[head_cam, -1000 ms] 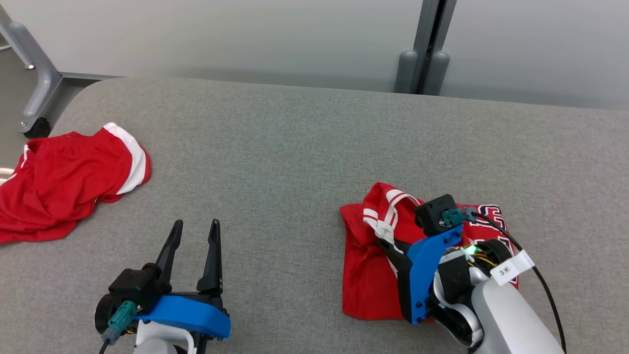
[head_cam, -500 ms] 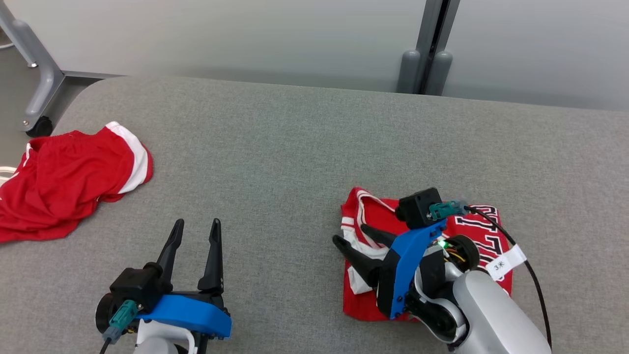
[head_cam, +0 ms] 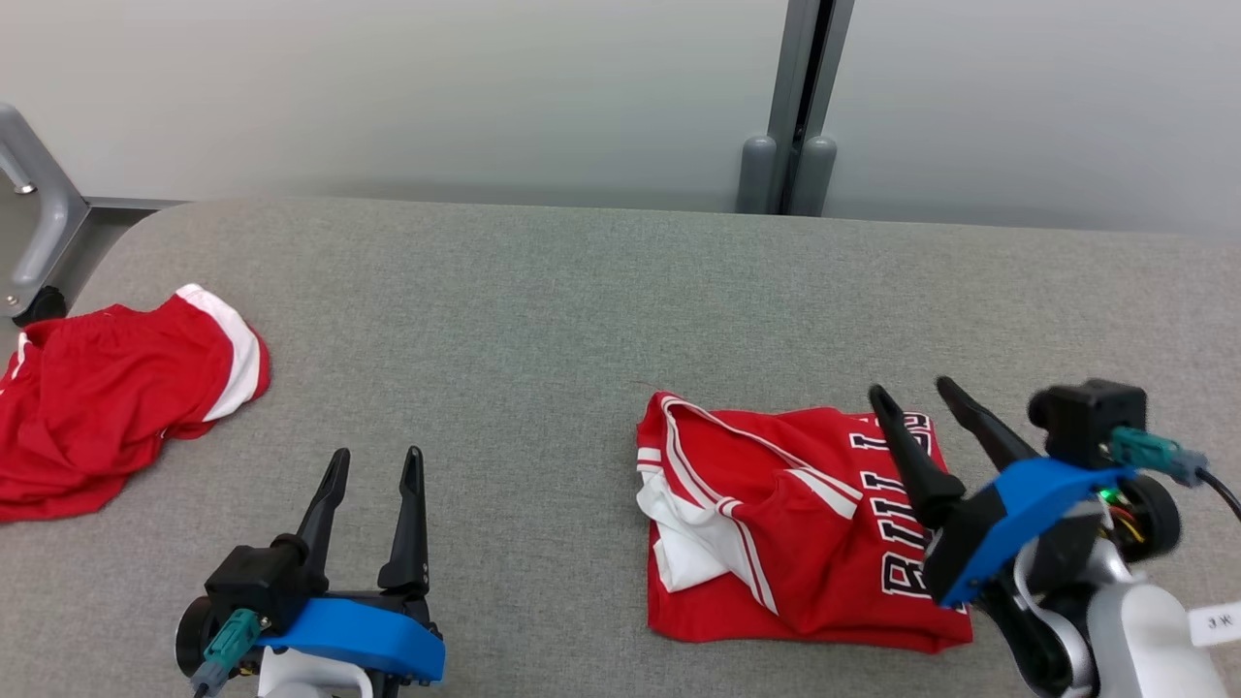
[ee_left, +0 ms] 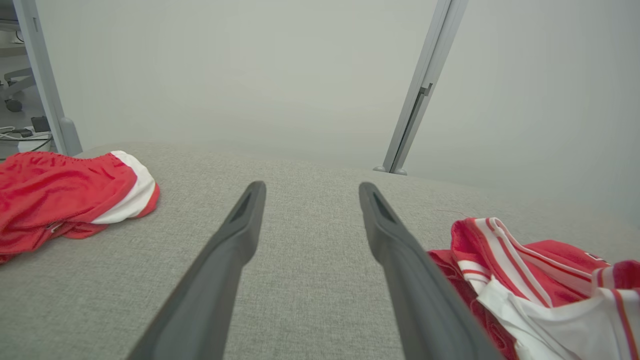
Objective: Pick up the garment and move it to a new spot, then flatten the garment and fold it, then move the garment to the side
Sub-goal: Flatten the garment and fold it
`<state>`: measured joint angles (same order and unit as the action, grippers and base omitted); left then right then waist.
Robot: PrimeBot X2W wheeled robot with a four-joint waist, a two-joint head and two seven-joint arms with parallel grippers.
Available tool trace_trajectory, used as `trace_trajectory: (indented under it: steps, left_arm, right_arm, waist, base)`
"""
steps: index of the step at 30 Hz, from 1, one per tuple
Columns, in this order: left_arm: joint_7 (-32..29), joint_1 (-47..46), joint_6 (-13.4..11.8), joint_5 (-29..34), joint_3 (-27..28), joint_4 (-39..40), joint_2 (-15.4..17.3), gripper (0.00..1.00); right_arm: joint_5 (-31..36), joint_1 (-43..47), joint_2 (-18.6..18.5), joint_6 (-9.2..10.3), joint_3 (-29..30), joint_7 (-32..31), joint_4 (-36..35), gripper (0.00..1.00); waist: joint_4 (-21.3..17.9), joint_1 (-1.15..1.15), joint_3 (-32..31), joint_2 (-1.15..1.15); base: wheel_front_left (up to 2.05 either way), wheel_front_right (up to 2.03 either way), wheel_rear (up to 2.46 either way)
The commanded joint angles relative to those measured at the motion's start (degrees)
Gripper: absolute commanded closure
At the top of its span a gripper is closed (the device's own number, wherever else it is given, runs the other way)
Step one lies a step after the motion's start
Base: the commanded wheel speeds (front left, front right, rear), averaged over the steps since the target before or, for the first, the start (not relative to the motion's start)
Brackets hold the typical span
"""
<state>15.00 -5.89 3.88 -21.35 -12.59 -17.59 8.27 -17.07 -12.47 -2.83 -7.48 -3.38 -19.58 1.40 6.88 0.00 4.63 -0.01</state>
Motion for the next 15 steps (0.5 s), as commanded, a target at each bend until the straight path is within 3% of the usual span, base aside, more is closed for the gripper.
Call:
trace_trajectory:
  steps: [1, 5, 6, 7, 15]
  left_arm:
    - [0.2, 0.7, -0.1, 0.2, 0.1, 0.3, 0.2, 0.0]
    - [0.2, 0.6, -0.1, 0.3, 0.2, 0.4, 0.6, 0.0]
    - [0.2, 0.5, 0.0, 0.3, 0.1, 0.4, 0.7, 0.0]
    - [0.2, 0.3, 0.0, 0.3, 0.1, 0.4, 0.7, 0.0]
    - [-0.1, -1.1, -0.3, 0.7, -0.3, 0.8, 1.4, 0.0]
  right_arm:
    - [2.5, 3.1, -0.1, -0.03, 2.4, -0.2, -1.5, 0.0]
    - [7.3, 7.4, -0.1, -0.03, 4.9, -0.7, -2.3, 0.01]
    - [8.5, 8.0, -0.1, -0.02, 5.0, -0.5, -1.9, 0.69]
    - [9.5, 8.5, -0.1, -0.02, 4.6, -0.4, -1.3, 1.0]
    - [15.0, 6.7, -0.1, -0.02, -0.1, 2.1, 5.9, 1.0]
  waist:
    - [-0.4, 0.0, -0.2, 0.01]
    - [-1.1, 0.0, -0.3, 0.01]
    - [-1.2, 0.0, -0.3, 0.01]
    - [-1.3, 0.0, -0.3, 0.01]
    - [-1.4, 0.0, 0.5, 0.01]
  base:
    - [0.0, 0.0, 0.0]
    - [0.0, 0.0, 0.0]
    - [0.0, 0.0, 0.0]
    - [0.0, 0.0, 0.0]
    - [0.0, 0.0, 0.0]
